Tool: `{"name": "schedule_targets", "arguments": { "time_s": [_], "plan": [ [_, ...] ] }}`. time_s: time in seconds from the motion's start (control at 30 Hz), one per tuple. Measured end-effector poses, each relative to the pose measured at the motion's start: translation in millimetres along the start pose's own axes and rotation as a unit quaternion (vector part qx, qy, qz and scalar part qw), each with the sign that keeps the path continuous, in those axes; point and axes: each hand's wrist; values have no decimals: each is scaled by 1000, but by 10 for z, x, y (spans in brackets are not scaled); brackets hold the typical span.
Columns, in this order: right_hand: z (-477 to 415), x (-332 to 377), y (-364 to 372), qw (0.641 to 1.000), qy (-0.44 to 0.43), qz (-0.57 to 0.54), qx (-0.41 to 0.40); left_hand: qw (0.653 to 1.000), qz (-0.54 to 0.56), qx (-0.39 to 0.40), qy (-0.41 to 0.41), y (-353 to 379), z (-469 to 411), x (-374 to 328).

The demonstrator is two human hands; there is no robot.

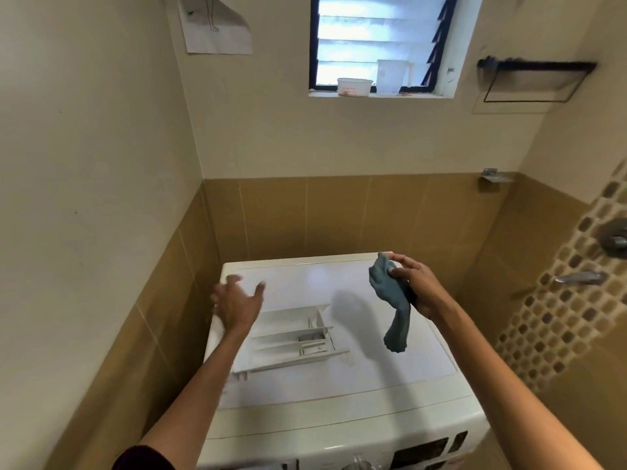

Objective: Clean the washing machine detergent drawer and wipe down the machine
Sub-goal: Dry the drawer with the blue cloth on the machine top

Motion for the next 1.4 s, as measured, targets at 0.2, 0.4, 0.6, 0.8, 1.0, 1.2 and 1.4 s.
{"name": "schedule_targets", "arguments": {
  "time_s": [0.2,0.4,0.6,0.8,1.0,1.2,1.4],
  "plan": [
    [296,196,-153,999,-8,-46,7,906,161,377,106,41,657,-1117],
    [615,416,-442,995,-42,-91,9,821,293,485,69,134,1200,-1605],
    [861,515,-907,990,-96,-90,-40,784,373,486,101,136,1516,-1773],
    [1077,510,-1303,983,-144,-66,-95,706,360,603,94,199,1792,-1943],
    [1220,756,-1611,965,-219,22,-144,697,176,682,135,255,2103,-2111],
    [1262,1079,-1875,893,-332,229,-200,810,288,473,192,489,2665,-2466],
    [1239,1356,-2383,847,-373,302,-228,870,300,299,254,868,3097,-2911]
  ]
}}
Point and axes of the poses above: each hand's wrist, its own z-axis away from the middle knuckle, its own y-axis out of the palm, x = y × z, and after that the axes turned 12 degrees about -x, right-handed
